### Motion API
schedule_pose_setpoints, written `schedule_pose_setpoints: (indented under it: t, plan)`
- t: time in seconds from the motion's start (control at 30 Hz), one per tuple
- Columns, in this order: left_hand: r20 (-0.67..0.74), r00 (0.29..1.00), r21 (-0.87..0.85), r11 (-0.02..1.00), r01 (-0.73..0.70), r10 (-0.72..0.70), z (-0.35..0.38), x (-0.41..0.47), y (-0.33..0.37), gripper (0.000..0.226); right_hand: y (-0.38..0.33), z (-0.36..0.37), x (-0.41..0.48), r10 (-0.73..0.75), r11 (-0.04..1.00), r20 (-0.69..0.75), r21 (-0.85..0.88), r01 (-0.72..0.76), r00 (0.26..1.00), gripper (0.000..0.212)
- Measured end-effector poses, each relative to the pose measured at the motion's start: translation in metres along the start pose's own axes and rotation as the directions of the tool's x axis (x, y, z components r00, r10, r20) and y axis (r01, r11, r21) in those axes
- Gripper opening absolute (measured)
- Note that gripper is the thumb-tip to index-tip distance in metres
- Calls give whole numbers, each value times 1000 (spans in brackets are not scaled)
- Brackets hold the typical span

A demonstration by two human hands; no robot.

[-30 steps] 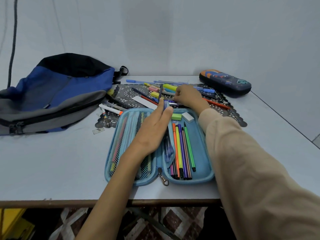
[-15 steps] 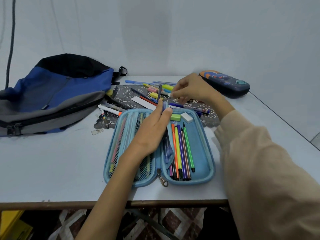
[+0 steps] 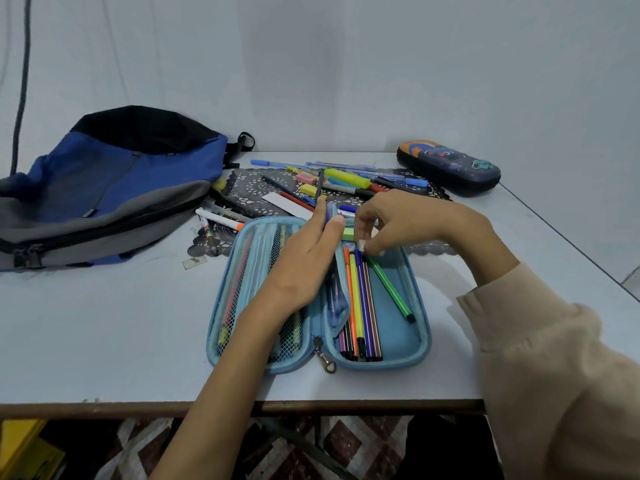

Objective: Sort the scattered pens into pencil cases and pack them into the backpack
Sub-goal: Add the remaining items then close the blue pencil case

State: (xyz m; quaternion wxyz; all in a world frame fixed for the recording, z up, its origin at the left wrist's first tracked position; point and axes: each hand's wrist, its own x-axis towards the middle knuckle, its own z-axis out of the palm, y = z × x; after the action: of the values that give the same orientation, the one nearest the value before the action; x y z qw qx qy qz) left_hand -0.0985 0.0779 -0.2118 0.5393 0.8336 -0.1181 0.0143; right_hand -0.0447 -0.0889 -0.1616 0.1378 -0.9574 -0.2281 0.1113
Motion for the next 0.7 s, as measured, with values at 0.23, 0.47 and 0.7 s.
schedule_pose_setpoints:
  t: [0.23,0.47,0.7]
  plan:
    - [1,1000,-6,1000,-1,1,0,0,1,56,-1,-8,-10,-45,992,46,119,40,998,12]
    - [2,1000,-1,1000,4,-4,0,1,0,57,5,0,-2,38,999,-60,32,-36,997,10]
    - [8,1000,11,1000,2,-2,0,0,0,57,-1,8,0,51,972,-177,-219,-89,983,22]
